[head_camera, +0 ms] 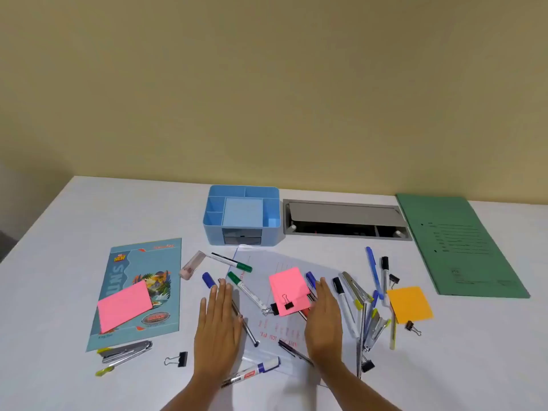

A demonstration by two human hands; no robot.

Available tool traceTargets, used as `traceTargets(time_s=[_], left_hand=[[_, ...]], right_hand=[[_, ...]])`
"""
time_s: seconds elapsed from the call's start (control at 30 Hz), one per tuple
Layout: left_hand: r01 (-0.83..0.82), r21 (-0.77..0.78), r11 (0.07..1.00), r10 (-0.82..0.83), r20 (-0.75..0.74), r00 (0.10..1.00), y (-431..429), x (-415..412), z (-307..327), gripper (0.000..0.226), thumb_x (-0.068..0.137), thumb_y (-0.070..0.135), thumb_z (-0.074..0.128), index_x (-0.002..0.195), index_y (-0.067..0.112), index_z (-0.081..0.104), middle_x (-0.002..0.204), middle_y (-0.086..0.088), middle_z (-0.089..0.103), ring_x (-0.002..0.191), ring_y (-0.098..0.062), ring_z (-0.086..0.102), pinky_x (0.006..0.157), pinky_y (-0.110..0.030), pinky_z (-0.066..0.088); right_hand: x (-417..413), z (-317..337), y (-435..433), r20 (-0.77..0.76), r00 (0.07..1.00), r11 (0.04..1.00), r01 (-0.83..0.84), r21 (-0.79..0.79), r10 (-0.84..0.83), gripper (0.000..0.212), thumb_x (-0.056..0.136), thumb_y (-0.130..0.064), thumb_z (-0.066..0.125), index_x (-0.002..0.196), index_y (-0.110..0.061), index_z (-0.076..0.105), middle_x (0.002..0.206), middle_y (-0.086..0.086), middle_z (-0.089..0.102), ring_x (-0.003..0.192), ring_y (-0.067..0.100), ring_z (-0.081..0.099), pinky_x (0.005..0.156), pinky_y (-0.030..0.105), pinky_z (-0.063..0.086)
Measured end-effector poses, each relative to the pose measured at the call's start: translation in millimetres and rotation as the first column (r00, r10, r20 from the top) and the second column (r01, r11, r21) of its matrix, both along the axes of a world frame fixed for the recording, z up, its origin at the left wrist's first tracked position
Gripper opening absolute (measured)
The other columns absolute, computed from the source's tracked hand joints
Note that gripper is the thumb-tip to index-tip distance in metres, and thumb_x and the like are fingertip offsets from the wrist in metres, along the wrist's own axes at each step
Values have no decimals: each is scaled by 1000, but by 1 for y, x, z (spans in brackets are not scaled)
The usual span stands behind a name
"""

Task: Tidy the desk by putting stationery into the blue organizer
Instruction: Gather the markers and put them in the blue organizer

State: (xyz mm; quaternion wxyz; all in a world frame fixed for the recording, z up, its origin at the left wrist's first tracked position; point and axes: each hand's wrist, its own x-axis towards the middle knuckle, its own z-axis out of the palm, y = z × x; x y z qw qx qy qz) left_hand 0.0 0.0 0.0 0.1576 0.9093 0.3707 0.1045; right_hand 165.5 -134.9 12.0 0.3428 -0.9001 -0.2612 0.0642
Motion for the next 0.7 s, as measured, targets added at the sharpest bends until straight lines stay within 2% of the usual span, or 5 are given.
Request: traceTargets(time_s=[0.13,0.3,0.43,0.57,0.7], left_hand=[[-1,29,1000,4,-101,995,6,-5,4,60,98,42,15,146,8,29,153,-10,30,145,-23,14,116,-42,6],[-26,0,1000,26,-108,994,8,-7,2,61,97,42,17,146,8,32,153,-8,30,141,-27,28,118,-37,-2],[4,-25,1000,-6,-80,997,5,-4,4,58,95,42,24,141,11,44,148,-8,41,136,-30,38,117,-37,0],[10,-59,998,-10,1,1000,1,2,7,53,96,39,26,134,12,51,141,-8,51,131,-29,46,118,-37,5],[-1,-66,998,11,148,989,-1,15,16,39,98,36,27,118,17,55,120,-7,65,113,-30,61,110,-49,32]], right_hand=[[19,5,-1,76,995,997,72,-28,-70,37,87,7,54,123,-3,55,124,12,57,117,27,55,99,33,47],[34,12,3,49,998,985,52,-166,-44,30,83,3,65,112,1,61,111,18,62,104,28,59,89,35,54],[41,9,3,-56,992,978,104,-178,-115,22,92,-6,52,113,-2,56,116,14,56,88,2,41,75,-6,35],[49,6,4,-37,994,957,91,-276,-105,23,95,-16,52,115,-7,58,113,8,61,103,17,56,88,22,48],[46,12,10,1,991,971,133,-197,-135,21,94,-16,55,111,-6,60,106,10,62,97,19,58,81,25,49]])
